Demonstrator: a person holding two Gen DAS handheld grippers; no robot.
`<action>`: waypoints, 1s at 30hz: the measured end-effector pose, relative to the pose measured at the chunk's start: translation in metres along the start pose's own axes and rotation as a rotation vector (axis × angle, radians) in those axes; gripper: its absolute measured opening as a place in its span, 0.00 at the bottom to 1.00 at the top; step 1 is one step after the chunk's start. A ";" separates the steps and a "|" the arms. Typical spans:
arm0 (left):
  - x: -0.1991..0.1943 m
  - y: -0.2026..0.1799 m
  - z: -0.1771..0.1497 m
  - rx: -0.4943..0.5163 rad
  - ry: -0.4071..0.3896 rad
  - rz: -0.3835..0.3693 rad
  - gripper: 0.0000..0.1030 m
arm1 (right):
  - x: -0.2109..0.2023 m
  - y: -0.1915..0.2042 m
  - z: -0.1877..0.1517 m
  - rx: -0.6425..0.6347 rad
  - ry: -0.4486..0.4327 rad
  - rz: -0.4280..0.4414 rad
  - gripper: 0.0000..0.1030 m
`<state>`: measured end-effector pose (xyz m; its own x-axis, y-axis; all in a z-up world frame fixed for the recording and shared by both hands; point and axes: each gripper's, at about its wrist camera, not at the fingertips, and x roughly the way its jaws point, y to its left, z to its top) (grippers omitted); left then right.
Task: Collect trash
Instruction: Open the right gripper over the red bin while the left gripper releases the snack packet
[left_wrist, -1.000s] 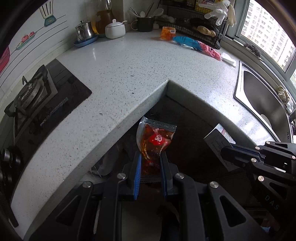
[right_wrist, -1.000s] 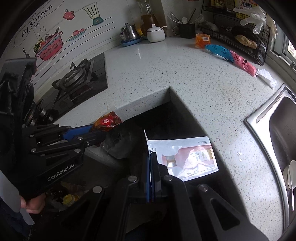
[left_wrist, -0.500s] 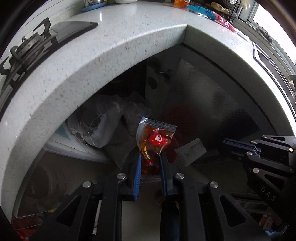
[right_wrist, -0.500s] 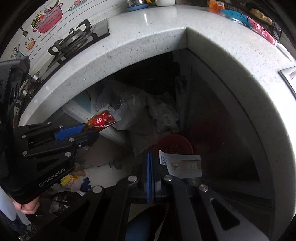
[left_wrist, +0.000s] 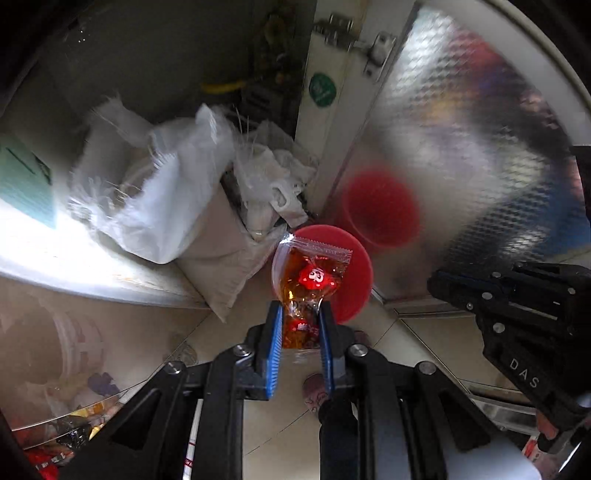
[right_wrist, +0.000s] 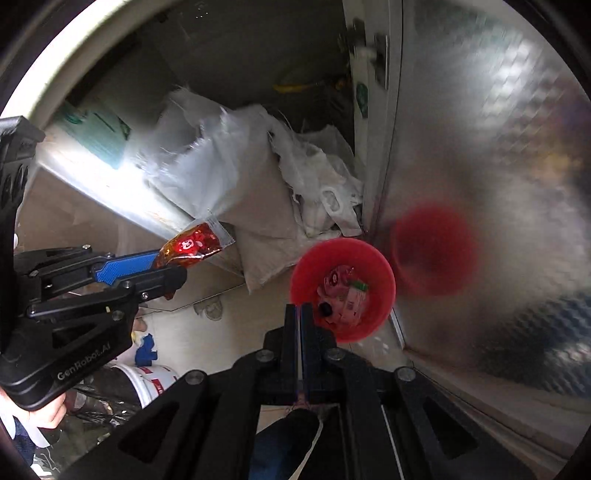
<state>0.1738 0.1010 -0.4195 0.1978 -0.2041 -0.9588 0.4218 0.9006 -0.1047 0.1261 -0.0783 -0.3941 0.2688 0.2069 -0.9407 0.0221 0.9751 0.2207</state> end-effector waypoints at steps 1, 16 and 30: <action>0.008 0.001 0.001 0.001 0.005 -0.001 0.16 | 0.004 -0.002 -0.001 0.004 0.005 0.000 0.01; 0.052 0.001 0.007 0.050 0.067 0.004 0.16 | 0.050 -0.026 -0.006 0.014 0.070 -0.038 0.04; 0.078 -0.029 0.010 0.116 0.122 -0.031 0.17 | 0.042 -0.052 -0.033 0.162 0.072 -0.127 0.69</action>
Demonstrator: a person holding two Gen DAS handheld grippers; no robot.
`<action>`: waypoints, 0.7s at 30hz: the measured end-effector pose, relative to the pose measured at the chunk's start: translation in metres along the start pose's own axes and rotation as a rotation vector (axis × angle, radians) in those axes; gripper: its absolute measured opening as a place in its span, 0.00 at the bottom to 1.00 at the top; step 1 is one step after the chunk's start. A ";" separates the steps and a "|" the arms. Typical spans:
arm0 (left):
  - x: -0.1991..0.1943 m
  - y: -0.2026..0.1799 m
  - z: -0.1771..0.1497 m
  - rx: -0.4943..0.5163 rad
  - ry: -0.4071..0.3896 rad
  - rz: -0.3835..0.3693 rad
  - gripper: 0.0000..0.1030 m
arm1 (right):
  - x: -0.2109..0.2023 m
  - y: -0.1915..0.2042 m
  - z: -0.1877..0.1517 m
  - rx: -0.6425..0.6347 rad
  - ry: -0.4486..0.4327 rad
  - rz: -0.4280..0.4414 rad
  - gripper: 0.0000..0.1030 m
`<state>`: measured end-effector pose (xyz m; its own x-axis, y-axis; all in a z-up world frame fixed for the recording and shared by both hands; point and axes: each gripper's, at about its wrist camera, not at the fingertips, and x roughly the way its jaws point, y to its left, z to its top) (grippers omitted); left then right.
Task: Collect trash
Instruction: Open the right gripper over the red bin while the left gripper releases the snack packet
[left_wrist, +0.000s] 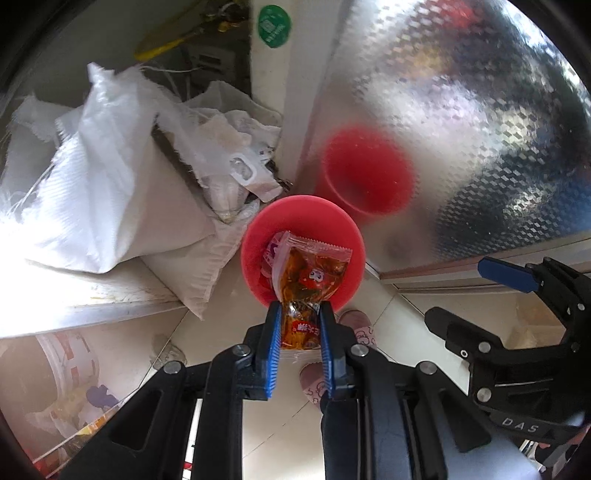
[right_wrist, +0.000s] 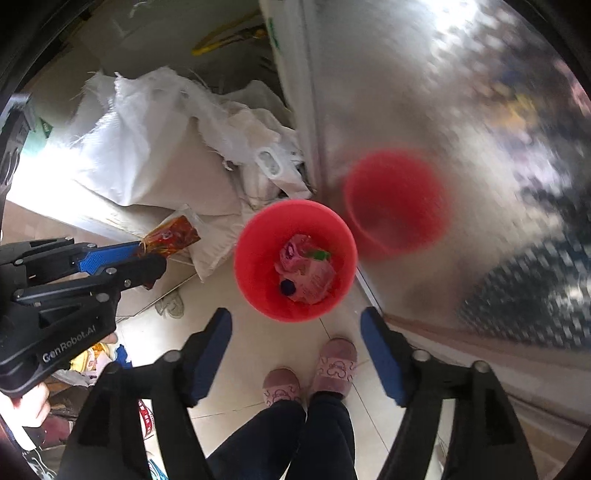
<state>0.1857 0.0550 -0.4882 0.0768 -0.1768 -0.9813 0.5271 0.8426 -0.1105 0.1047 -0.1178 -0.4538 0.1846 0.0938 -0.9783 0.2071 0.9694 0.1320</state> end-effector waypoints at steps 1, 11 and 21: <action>0.002 -0.002 0.001 0.011 0.006 0.000 0.17 | 0.001 -0.002 -0.001 0.011 0.004 -0.004 0.69; 0.019 -0.013 0.014 0.067 0.041 -0.031 0.18 | 0.005 -0.017 -0.002 0.081 0.014 -0.019 0.69; 0.022 -0.015 0.017 0.057 0.041 -0.031 0.38 | 0.004 -0.018 -0.006 0.111 0.010 -0.013 0.69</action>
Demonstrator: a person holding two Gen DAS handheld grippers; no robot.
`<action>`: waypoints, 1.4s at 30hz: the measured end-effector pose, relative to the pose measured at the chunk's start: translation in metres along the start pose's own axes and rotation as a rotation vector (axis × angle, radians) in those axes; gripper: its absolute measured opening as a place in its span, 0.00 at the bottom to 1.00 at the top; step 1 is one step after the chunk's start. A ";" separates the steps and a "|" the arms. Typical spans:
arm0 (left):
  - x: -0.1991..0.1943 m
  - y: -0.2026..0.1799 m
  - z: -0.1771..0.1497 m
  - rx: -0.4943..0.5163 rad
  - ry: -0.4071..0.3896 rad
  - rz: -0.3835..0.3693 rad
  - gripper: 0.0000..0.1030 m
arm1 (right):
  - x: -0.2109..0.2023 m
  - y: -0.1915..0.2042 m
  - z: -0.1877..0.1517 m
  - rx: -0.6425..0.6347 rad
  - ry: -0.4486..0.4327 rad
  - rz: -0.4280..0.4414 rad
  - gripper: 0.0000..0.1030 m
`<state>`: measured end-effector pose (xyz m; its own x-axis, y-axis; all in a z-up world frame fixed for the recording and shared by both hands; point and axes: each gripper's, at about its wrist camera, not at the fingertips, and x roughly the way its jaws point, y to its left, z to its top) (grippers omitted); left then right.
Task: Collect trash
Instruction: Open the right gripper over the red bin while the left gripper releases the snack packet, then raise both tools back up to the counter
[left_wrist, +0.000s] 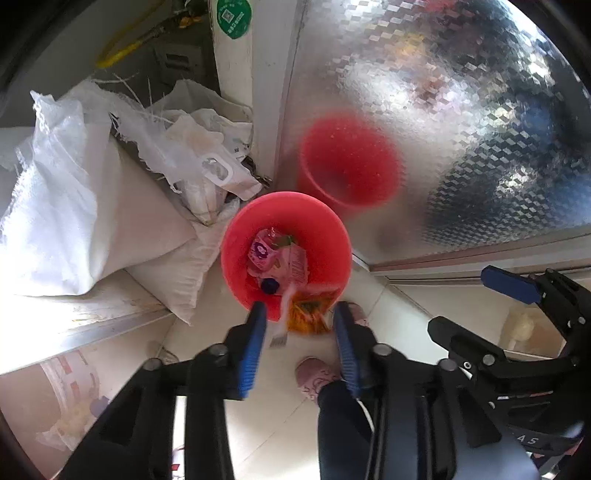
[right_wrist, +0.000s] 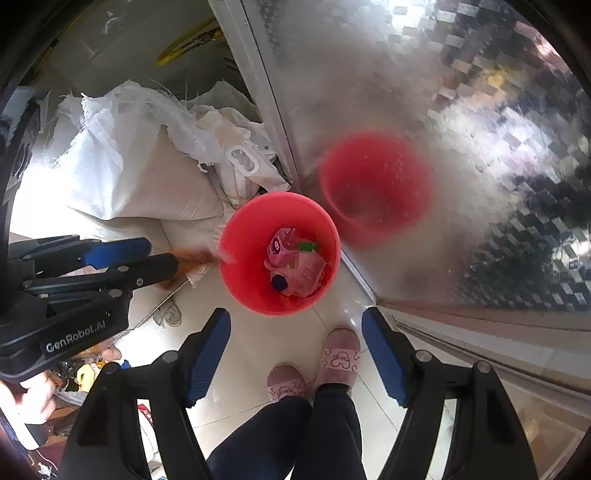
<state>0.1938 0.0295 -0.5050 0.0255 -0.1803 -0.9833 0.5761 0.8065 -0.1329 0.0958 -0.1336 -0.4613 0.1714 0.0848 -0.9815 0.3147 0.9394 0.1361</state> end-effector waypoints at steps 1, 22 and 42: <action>0.000 0.000 0.000 0.002 -0.001 0.004 0.41 | -0.001 -0.001 -0.001 0.000 0.001 0.000 0.69; -0.118 -0.003 -0.032 -0.041 -0.065 0.062 0.48 | -0.074 0.027 -0.013 -0.063 -0.073 -0.012 0.69; -0.328 -0.058 -0.056 -0.041 -0.263 0.102 0.73 | -0.277 0.050 -0.029 -0.086 -0.305 -0.096 0.71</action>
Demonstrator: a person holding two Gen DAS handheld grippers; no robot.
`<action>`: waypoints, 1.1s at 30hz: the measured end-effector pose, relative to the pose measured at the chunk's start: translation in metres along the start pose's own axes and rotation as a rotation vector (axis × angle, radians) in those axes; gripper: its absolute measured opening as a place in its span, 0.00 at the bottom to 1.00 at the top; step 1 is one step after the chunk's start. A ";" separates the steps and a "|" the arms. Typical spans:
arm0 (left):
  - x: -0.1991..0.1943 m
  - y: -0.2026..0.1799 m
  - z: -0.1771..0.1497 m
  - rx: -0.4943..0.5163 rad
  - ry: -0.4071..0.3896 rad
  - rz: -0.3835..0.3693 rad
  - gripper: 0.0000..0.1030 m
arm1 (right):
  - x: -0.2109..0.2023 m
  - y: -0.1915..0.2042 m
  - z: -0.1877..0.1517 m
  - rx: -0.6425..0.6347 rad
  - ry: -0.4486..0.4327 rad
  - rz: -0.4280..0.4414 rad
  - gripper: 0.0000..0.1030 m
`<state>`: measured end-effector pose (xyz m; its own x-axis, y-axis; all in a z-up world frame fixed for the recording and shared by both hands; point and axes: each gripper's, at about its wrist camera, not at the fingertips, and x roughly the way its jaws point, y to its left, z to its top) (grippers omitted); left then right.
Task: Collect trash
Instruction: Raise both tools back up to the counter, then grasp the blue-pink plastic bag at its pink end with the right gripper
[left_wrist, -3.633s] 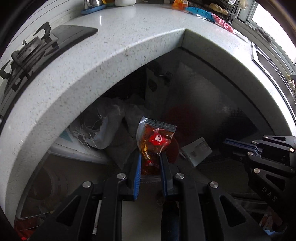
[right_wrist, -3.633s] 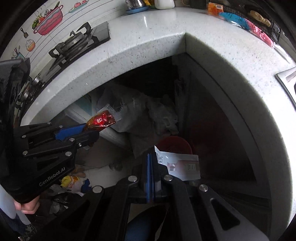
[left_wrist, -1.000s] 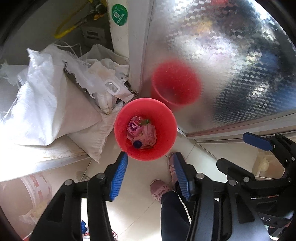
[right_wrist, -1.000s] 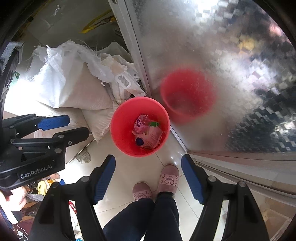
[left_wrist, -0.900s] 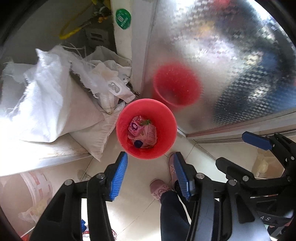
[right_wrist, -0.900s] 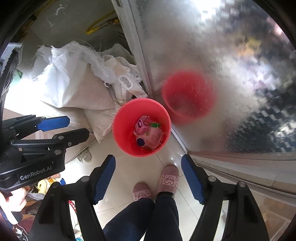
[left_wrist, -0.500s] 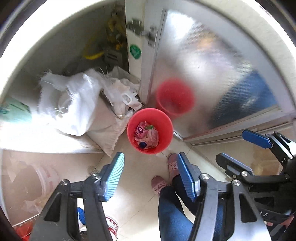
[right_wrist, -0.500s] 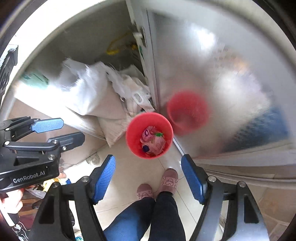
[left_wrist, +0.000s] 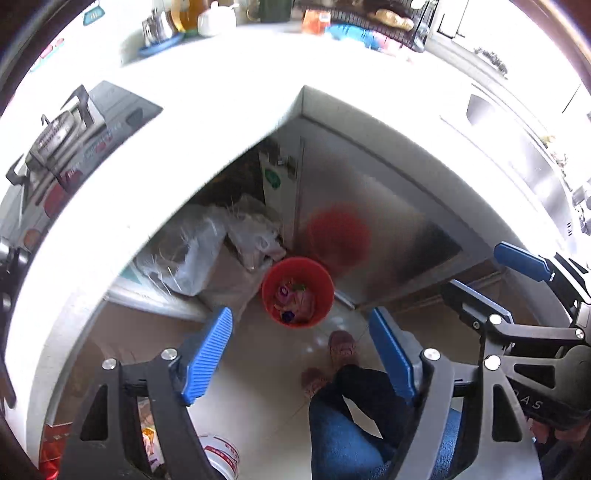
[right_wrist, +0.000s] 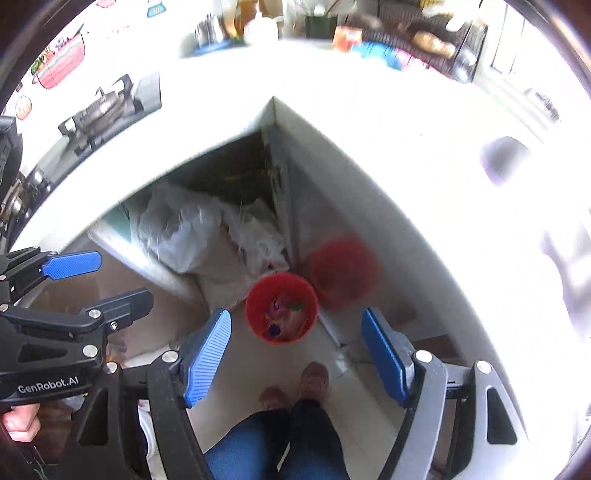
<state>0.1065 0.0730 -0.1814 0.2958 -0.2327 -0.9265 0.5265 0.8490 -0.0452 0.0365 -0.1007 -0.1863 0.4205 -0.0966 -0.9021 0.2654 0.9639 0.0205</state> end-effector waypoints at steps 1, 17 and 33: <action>-0.007 -0.001 0.003 0.003 -0.014 0.002 0.73 | -0.006 0.000 0.001 0.003 -0.013 -0.013 0.72; -0.052 -0.039 0.100 0.108 -0.154 -0.008 0.76 | -0.062 -0.049 0.066 0.000 -0.201 -0.157 0.85; -0.005 -0.064 0.284 0.156 -0.164 0.009 0.76 | -0.028 -0.137 0.211 -0.011 -0.201 -0.160 0.87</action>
<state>0.2973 -0.1146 -0.0677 0.4204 -0.3103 -0.8526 0.6363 0.7708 0.0332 0.1712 -0.2819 -0.0731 0.5384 -0.2946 -0.7895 0.3334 0.9349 -0.1215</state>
